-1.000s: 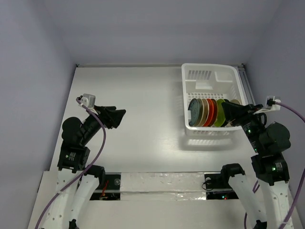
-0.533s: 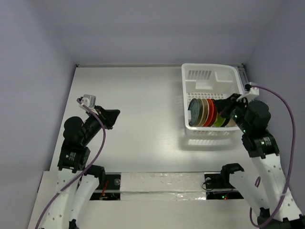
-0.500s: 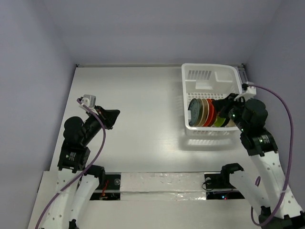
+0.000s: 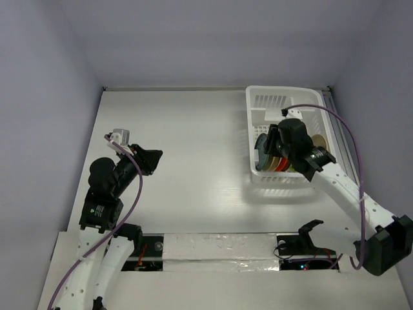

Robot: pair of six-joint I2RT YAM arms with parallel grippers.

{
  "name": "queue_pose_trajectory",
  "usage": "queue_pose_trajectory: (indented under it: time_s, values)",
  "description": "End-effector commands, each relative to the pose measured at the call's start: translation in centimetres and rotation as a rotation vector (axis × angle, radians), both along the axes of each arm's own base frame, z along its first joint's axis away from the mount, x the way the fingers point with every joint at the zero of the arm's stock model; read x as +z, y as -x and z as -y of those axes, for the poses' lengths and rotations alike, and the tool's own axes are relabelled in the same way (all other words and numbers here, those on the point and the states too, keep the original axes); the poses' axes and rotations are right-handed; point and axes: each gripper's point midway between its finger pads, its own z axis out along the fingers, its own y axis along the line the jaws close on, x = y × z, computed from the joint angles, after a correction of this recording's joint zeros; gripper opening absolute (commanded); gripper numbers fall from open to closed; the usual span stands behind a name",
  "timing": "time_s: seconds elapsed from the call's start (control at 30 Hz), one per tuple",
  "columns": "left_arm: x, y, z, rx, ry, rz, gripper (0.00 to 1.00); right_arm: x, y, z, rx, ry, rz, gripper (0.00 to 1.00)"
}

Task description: Unload the plates from the dish rack

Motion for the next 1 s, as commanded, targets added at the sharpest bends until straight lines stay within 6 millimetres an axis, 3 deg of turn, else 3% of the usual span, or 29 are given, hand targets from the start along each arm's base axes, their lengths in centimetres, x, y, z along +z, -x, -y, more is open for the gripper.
queue_pose_trajectory:
  time_s: [0.0,0.17,0.5,0.6,0.67,0.83,0.97]
  values:
    - [0.7,0.0,0.0,0.006,0.015,0.030,0.16,2.2,-2.0,1.6,-0.119,0.059,0.062,0.45]
    - [0.8,0.1,0.0,0.006,0.018,0.034,0.22,0.0,-3.3,0.6,-0.114,0.095,0.003,0.39]
    - [0.9,0.2,0.1,0.002,0.019,0.040,0.31,-3.4,-4.0,1.0,-0.171,0.257,-0.084,0.31]
    - [1.0,0.3,0.2,-0.007,0.021,0.043,0.36,-3.1,-4.0,0.8,-0.195,0.319,-0.076,0.26]
    - [1.0,0.3,0.2,-0.011,0.022,0.044,0.48,-3.2,-3.9,0.8,-0.211,0.363,-0.076,0.20]
    - [1.1,0.4,0.3,-0.014,0.021,0.049,0.64,-1.8,-3.8,0.3,-0.229,0.415,-0.049,0.12]
    - [1.2,0.4,0.2,-0.012,0.022,0.052,0.65,-0.4,-3.6,0.4,-0.251,0.446,-0.023,0.03]
